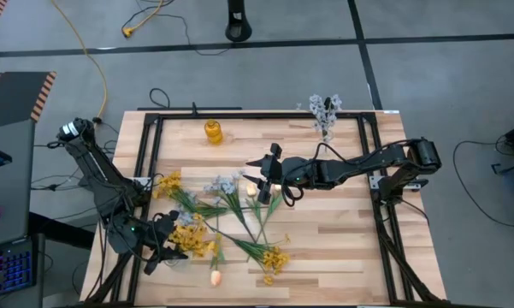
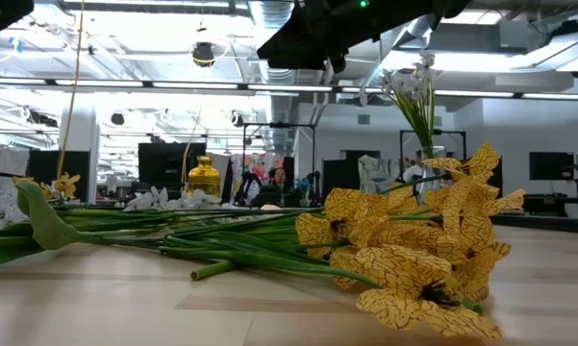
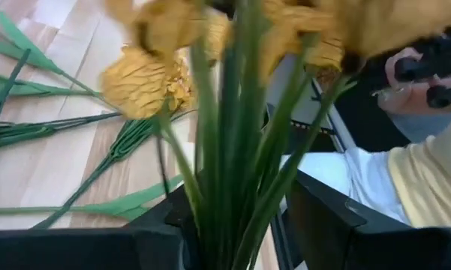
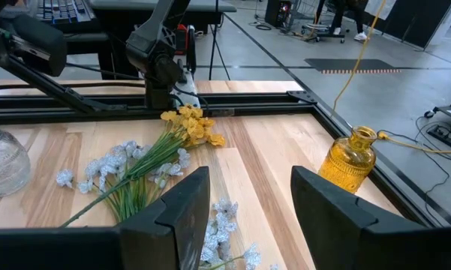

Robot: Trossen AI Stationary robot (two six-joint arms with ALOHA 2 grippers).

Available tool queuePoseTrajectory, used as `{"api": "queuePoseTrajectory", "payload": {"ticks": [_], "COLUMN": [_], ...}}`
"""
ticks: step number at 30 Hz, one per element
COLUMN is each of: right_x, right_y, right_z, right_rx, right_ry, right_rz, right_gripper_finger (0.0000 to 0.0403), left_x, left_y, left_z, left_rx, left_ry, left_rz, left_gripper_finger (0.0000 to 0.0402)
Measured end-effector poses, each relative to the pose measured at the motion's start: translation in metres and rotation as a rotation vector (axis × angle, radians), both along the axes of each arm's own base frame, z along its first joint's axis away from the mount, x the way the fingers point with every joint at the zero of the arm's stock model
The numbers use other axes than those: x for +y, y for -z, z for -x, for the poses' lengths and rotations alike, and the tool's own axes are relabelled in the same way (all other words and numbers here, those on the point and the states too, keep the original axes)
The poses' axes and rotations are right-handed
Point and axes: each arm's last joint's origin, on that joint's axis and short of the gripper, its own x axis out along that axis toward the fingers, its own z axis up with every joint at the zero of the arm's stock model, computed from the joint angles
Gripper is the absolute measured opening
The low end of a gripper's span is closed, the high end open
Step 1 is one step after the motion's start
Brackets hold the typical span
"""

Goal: Sort flowers into vase by color
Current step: Put the middle yellow flowers into the bottom transparent vase

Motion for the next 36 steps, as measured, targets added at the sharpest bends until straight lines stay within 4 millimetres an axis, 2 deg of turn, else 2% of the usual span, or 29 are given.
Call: {"api": "queuePoseTrajectory", "payload": {"ticks": [4,9,24,36], "right_x": [0.000,0.000,0.000,0.000], "right_y": [0.000,0.000,0.000,0.000], "right_z": [0.000,0.000,0.000,0.000], "right_rx": [0.000,0.000,-0.001,0.000], "right_ry": [0.000,0.000,0.000,0.000], "right_rz": [0.000,0.000,0.000,0.000], "right_gripper_finger": [0.0214,0.0214,0.0214,0.0214], "left_x": [0.000,-0.002,0.017,0.025], "left_y": [0.003,0.004,-0.002,-0.008], "left_z": [0.002,0.004,0.018,0.027], "left_rx": [0.035,0.089,0.168,0.223], "left_ry": [0.054,0.155,0.100,0.127], "left_rz": [-0.020,0.000,0.076,0.169], "left_gripper_finger": [0.0178,0.0181,0.0178,0.0178]}}
